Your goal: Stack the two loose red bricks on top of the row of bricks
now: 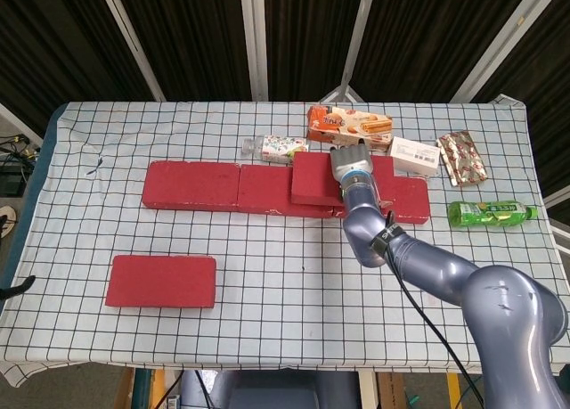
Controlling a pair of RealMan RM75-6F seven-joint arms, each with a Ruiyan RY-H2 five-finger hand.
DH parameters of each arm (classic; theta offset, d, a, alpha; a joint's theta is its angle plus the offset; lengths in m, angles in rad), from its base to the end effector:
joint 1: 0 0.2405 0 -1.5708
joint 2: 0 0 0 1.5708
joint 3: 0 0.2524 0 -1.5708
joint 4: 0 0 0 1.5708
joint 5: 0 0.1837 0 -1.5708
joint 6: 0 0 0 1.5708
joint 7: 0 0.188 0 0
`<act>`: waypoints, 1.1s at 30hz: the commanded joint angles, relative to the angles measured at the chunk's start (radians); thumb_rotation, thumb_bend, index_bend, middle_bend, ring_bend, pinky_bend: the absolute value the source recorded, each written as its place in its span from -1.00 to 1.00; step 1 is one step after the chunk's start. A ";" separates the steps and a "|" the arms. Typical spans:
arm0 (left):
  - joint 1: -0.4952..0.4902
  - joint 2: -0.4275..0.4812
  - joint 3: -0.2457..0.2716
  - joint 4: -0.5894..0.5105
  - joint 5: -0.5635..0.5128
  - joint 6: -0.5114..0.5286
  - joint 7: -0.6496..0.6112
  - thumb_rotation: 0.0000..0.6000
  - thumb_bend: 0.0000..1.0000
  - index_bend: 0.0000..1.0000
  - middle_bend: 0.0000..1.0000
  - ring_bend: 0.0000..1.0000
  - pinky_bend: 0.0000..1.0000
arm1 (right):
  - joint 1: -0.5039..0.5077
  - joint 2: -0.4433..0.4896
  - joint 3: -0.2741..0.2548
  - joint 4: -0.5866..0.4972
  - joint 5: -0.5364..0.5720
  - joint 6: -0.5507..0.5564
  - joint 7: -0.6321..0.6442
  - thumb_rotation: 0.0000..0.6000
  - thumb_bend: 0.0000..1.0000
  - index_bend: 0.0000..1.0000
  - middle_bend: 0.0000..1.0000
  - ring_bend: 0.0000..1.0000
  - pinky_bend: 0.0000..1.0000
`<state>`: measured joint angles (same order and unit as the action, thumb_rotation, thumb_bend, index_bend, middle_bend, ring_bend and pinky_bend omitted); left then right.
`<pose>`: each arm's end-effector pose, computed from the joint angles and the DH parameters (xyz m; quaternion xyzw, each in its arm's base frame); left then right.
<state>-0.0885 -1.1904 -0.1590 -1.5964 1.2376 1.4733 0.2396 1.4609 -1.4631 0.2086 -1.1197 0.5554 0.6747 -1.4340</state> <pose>-0.3309 0.2370 0.1944 -0.5260 -0.3777 -0.3108 0.6957 -0.0640 -0.5076 0.0330 0.7395 -0.4151 0.0787 0.5240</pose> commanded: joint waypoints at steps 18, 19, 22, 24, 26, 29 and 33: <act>-0.010 -0.005 0.006 0.005 -0.007 -0.010 0.006 1.00 -0.64 -0.86 -1.00 -1.00 -0.74 | -0.031 0.006 0.015 -0.058 -0.075 0.032 0.069 1.00 -0.65 -0.23 -0.42 -0.62 -1.00; -0.010 -0.004 0.006 0.005 -0.006 -0.010 0.006 1.00 -0.64 -0.86 -1.00 -1.00 -0.74 | -0.032 0.006 0.015 -0.058 -0.077 0.033 0.071 1.00 -0.65 -0.23 -0.42 -0.62 -1.00; -0.009 -0.004 0.007 0.005 -0.003 -0.007 0.003 1.00 -0.64 -0.86 -1.00 -1.00 -0.74 | -0.034 0.003 0.013 -0.057 -0.085 0.035 0.077 1.00 -0.65 -0.23 -0.42 -0.62 -1.00; -0.009 -0.003 0.008 0.005 -0.003 -0.006 0.003 1.00 -0.64 -0.86 -1.00 -1.00 -0.74 | -0.036 0.000 0.010 -0.054 -0.092 0.037 0.082 1.00 -0.65 -0.23 -0.42 -0.62 -1.00; -0.009 -0.003 0.008 0.004 -0.003 -0.004 0.005 1.00 -0.64 -0.86 -1.00 -1.00 -0.74 | -0.038 -0.005 0.006 -0.052 -0.099 0.039 0.083 1.00 -0.65 -0.23 -0.42 -0.62 -1.00; -0.009 -0.005 0.008 0.003 -0.002 -0.001 0.008 1.00 -0.64 -0.86 -1.00 -1.00 -0.74 | -0.041 -0.009 0.004 -0.049 -0.108 0.036 0.089 1.00 -0.65 -0.23 -0.42 -0.62 -1.00; -0.008 -0.005 0.010 0.001 -0.001 0.001 0.011 1.00 -0.64 -0.86 -1.00 -1.00 -0.74 | -0.046 -0.011 0.002 -0.051 -0.118 0.030 0.098 1.00 -0.65 -0.23 -0.42 -0.62 -1.00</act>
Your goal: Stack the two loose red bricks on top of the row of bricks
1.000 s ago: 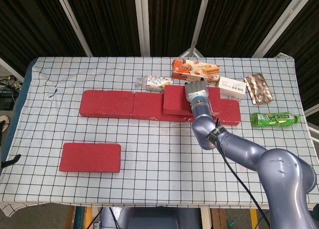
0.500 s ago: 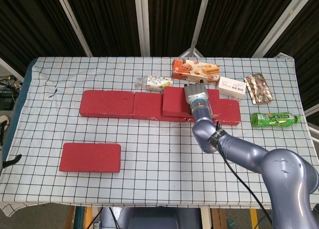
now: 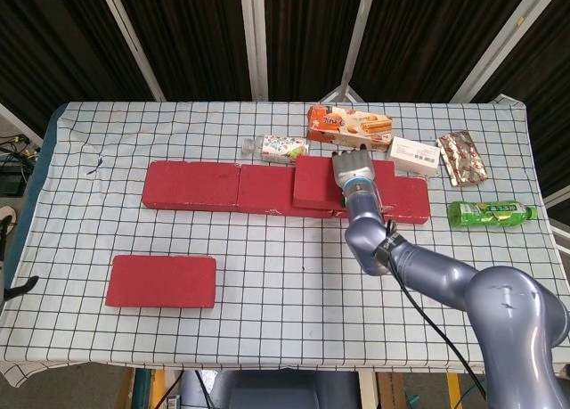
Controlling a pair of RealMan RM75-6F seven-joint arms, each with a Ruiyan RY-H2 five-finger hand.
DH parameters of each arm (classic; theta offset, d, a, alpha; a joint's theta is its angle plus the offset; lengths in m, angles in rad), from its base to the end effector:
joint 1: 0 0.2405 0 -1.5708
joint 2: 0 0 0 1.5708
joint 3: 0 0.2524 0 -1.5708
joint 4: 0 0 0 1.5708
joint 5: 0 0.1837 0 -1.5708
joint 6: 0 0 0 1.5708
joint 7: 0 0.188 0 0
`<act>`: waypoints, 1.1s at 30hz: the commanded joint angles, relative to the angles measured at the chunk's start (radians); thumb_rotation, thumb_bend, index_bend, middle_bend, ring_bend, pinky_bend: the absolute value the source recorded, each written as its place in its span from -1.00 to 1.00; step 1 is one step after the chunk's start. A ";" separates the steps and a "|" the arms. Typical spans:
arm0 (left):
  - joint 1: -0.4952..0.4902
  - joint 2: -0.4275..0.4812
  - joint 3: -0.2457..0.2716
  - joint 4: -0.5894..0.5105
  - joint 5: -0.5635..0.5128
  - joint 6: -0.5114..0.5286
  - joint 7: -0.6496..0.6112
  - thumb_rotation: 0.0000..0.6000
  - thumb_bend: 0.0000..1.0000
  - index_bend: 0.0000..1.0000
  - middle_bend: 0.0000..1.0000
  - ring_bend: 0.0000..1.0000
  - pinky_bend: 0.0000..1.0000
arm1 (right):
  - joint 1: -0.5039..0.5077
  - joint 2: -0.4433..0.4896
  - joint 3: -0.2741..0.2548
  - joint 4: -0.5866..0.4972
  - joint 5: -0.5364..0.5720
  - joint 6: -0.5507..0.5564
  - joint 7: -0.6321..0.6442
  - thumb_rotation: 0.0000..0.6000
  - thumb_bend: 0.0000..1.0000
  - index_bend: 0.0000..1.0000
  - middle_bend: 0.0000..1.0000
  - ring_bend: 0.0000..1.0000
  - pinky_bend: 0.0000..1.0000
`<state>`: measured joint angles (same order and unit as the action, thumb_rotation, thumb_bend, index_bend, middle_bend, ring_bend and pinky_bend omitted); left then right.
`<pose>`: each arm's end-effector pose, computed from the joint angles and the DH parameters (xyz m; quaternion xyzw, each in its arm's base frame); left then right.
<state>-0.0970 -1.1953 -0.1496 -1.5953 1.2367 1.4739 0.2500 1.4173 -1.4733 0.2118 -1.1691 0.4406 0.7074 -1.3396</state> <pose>-0.3298 0.2382 0.1912 -0.5311 -0.3762 -0.3080 0.6940 -0.0741 -0.4996 0.0261 0.7380 -0.4148 0.0881 0.5249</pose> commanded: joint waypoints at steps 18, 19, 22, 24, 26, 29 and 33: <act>-0.003 -0.004 0.002 -0.001 -0.005 0.000 0.012 1.00 -0.64 -0.86 -1.00 -1.00 -0.74 | -0.007 -0.011 -0.014 0.006 -0.023 -0.010 0.047 1.00 -0.66 -0.23 -0.44 -0.72 -1.00; -0.003 -0.004 0.002 -0.001 -0.006 -0.001 0.013 1.00 -0.64 -0.86 -1.00 -1.00 -0.74 | -0.006 -0.011 -0.015 0.006 -0.023 -0.010 0.047 1.00 -0.66 -0.24 -0.47 -0.75 -1.00; -0.004 -0.004 0.002 -0.001 -0.008 -0.002 0.015 1.00 -0.64 -0.86 -1.00 -1.00 -0.74 | -0.003 -0.011 -0.016 0.004 -0.027 -0.011 0.048 1.00 -0.66 -0.31 -0.52 -0.80 -1.00; -0.005 -0.005 0.001 0.000 -0.009 -0.002 0.016 1.00 -0.64 -0.86 -1.00 -1.00 -0.74 | -0.002 -0.010 -0.017 0.002 -0.025 -0.011 0.050 1.00 -0.66 -0.37 -0.55 -0.82 -1.00; -0.005 -0.005 0.001 0.000 -0.010 -0.002 0.017 1.00 -0.64 -0.86 -1.00 -1.00 -0.74 | 0.002 -0.009 -0.020 -0.001 -0.020 -0.007 0.046 1.00 -0.66 -0.42 -0.58 -0.85 -1.00; -0.004 -0.005 0.001 0.000 -0.010 -0.001 0.016 1.00 -0.64 -0.86 -1.00 -1.00 -0.74 | 0.006 -0.007 -0.023 -0.004 -0.007 -0.001 0.040 1.00 -0.65 -0.49 -0.64 -0.89 -1.00; -0.004 -0.005 0.001 0.000 -0.013 -0.001 0.018 1.00 -0.64 -0.86 -1.00 -1.00 -0.74 | 0.012 -0.007 -0.023 -0.004 0.010 0.008 0.029 1.00 -0.66 -0.53 -0.68 -0.92 -1.00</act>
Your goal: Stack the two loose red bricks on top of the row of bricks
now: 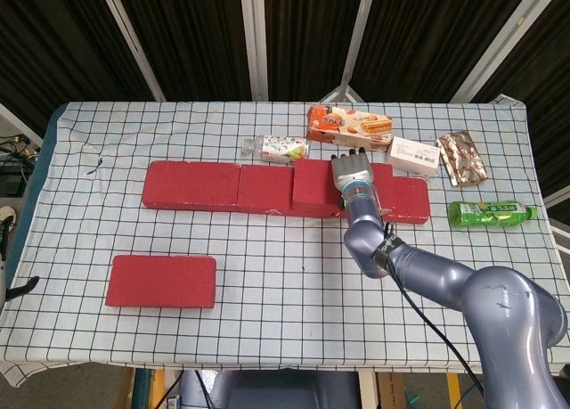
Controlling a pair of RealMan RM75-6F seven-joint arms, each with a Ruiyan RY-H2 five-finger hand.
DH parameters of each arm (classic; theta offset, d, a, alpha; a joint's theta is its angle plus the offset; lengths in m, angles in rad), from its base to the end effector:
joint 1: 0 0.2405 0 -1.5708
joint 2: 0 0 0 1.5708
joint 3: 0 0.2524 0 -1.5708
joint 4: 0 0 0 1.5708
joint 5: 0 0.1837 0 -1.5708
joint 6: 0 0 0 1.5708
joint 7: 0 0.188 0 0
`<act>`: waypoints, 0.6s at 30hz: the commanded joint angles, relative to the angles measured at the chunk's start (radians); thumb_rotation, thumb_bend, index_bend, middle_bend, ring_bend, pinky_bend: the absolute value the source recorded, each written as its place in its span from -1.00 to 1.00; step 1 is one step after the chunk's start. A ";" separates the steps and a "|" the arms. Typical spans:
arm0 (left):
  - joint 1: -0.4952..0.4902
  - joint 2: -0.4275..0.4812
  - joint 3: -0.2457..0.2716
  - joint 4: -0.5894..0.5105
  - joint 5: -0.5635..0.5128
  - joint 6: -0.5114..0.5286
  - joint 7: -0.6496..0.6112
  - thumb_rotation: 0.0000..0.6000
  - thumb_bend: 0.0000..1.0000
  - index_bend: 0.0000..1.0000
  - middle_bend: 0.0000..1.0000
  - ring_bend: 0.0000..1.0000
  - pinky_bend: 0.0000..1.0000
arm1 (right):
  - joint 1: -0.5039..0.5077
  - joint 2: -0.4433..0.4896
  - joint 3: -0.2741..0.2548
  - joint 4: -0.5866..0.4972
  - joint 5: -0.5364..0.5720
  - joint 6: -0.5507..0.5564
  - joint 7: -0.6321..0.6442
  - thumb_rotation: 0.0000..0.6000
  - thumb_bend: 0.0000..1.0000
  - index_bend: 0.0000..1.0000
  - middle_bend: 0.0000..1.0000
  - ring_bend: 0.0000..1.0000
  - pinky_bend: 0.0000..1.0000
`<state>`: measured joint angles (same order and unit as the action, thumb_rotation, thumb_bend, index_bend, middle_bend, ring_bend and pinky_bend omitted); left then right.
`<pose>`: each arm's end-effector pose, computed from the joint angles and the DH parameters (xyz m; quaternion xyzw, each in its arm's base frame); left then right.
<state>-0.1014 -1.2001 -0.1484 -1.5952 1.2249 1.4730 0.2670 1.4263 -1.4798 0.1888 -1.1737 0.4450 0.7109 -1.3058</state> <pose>-0.3308 0.2389 0.1897 -0.5314 -0.3758 -0.3016 0.6967 -0.0758 -0.4969 0.0220 0.7355 -0.4214 0.0875 0.5232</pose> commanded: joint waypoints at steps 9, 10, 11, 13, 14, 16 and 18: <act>-0.001 0.000 -0.001 -0.003 -0.007 -0.002 0.005 1.00 -0.64 -0.86 -1.00 -1.00 -0.74 | 0.001 -0.003 0.006 0.009 0.008 0.003 -0.010 1.00 -0.66 -0.53 -0.72 -0.92 -1.00; -0.001 0.000 -0.001 -0.004 -0.008 -0.001 0.005 1.00 -0.64 -0.86 -1.00 -1.00 -0.74 | 0.001 -0.003 0.007 0.009 0.007 0.003 -0.010 1.00 -0.66 -0.53 -0.72 -0.92 -1.00; -0.001 0.000 -0.002 -0.004 -0.008 -0.001 0.006 1.00 -0.64 -0.86 -1.00 -1.00 -0.74 | 0.000 -0.004 0.007 0.010 0.006 0.003 -0.010 1.00 -0.66 -0.53 -0.72 -0.93 -1.00; -0.001 0.000 -0.002 -0.003 -0.009 -0.001 0.007 1.00 -0.64 -0.86 -1.00 -1.00 -0.74 | -0.001 -0.007 0.008 0.012 0.003 0.005 -0.009 1.00 -0.66 -0.53 -0.72 -0.93 -1.00; -0.001 -0.001 -0.002 -0.003 -0.010 -0.002 0.008 1.00 -0.64 -0.86 -1.00 -1.00 -0.74 | -0.001 -0.009 0.009 0.013 0.002 0.006 -0.009 1.00 -0.66 -0.54 -0.72 -0.93 -1.00; -0.002 0.000 -0.001 -0.004 -0.010 -0.002 0.009 1.00 -0.64 -0.86 -1.00 -1.00 -0.74 | -0.001 -0.011 0.010 0.016 0.002 0.007 -0.009 1.00 -0.66 -0.56 -0.73 -0.93 -1.00; -0.002 -0.001 -0.001 -0.003 -0.009 0.000 0.009 1.00 -0.64 -0.86 -1.00 -1.00 -0.74 | -0.002 -0.012 0.011 0.016 0.006 0.006 -0.012 1.00 -0.66 -0.60 -0.74 -0.94 -1.00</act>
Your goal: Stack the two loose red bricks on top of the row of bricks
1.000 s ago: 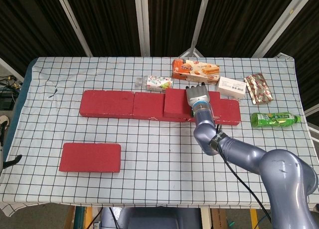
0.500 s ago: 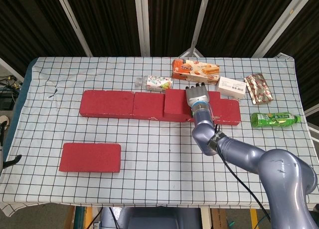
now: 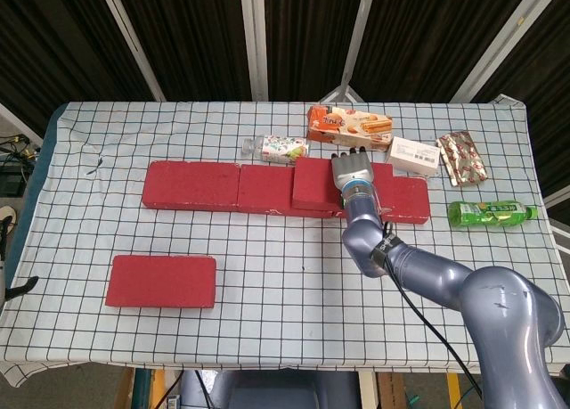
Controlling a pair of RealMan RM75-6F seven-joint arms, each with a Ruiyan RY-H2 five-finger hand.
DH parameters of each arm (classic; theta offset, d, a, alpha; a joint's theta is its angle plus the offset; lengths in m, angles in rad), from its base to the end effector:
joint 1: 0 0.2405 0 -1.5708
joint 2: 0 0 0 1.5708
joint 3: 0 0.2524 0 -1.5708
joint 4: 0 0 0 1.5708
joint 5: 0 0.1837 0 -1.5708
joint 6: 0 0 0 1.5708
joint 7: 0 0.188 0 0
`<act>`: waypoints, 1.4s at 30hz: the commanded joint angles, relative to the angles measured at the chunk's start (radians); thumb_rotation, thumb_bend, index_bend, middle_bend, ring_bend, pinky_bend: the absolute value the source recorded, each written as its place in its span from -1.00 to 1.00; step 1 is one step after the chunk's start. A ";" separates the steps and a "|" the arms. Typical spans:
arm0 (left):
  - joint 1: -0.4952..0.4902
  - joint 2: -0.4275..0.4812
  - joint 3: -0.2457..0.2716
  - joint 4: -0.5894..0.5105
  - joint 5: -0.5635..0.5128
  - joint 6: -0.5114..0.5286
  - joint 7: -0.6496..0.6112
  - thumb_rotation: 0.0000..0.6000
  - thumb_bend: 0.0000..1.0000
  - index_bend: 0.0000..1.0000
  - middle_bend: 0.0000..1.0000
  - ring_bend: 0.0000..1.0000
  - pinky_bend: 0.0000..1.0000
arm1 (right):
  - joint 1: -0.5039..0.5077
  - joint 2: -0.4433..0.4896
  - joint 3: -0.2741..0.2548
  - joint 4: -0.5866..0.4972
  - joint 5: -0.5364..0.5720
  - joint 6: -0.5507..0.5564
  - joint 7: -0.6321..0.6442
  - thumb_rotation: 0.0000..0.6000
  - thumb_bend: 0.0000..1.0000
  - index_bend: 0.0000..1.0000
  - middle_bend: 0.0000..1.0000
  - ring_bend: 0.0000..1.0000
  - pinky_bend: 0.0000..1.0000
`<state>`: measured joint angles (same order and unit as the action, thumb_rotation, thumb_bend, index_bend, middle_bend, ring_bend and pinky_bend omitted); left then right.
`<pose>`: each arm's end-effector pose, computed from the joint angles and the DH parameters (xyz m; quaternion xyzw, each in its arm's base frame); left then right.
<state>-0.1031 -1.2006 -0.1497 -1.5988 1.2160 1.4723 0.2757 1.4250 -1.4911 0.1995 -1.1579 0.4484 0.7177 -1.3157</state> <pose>-0.3312 0.2392 0.1897 -0.5301 -0.3767 -0.2987 0.6985 -0.0755 -0.4984 0.0211 0.7326 -0.4228 0.0880 0.5261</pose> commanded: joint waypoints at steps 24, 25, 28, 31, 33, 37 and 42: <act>-0.002 -0.001 -0.001 0.003 -0.007 -0.003 0.001 1.00 -0.64 -0.86 -1.00 -1.00 -0.74 | 0.007 0.044 0.035 -0.059 0.054 0.032 -0.041 1.00 -0.66 -1.00 -0.96 -1.00 -1.00; -0.002 -0.001 -0.001 0.004 -0.008 -0.003 0.001 1.00 -0.64 -0.86 -1.00 -1.00 -0.74 | 0.006 0.057 0.041 -0.073 0.055 0.032 -0.040 1.00 -0.66 -1.00 -0.98 -1.00 -1.00; -0.002 -0.001 -0.002 0.010 -0.003 0.000 -0.010 1.00 -0.64 -0.87 -1.00 -1.00 -0.74 | -0.012 0.168 0.096 -0.190 0.021 0.027 0.014 1.00 -0.66 -1.00 -1.00 -1.00 -1.00; 0.001 -0.001 -0.002 0.015 0.006 0.007 -0.021 1.00 -0.64 -0.88 -1.00 -1.00 -0.74 | -0.080 0.299 0.170 -0.327 -0.117 0.010 0.146 1.00 -0.66 -1.00 -1.00 -1.00 -1.00; 0.004 0.002 0.002 0.015 0.016 0.010 -0.033 1.00 -0.64 -0.88 -1.00 -1.00 -0.74 | -0.197 0.379 0.257 -0.429 -0.357 0.031 0.332 1.00 -0.66 -1.00 -1.00 -1.00 -1.00; 0.007 0.008 0.005 0.013 0.029 0.014 -0.051 1.00 -0.64 -0.90 -1.00 -1.00 -0.74 | -0.402 0.431 0.327 -0.546 -0.731 0.134 0.586 1.00 -0.66 -1.00 -1.00 -1.00 -1.00; 0.011 0.013 0.014 0.013 0.068 0.026 -0.087 1.00 -0.64 -0.99 -1.00 -1.00 -0.74 | -0.714 0.539 0.293 -0.634 -1.113 0.188 0.933 1.00 -0.66 -1.00 -1.00 -1.00 -1.00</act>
<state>-0.0939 -1.1890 -0.1397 -1.5853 1.2726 1.4926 0.1976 1.0478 -1.0969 0.4408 -1.6256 -0.2675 0.8190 -0.7650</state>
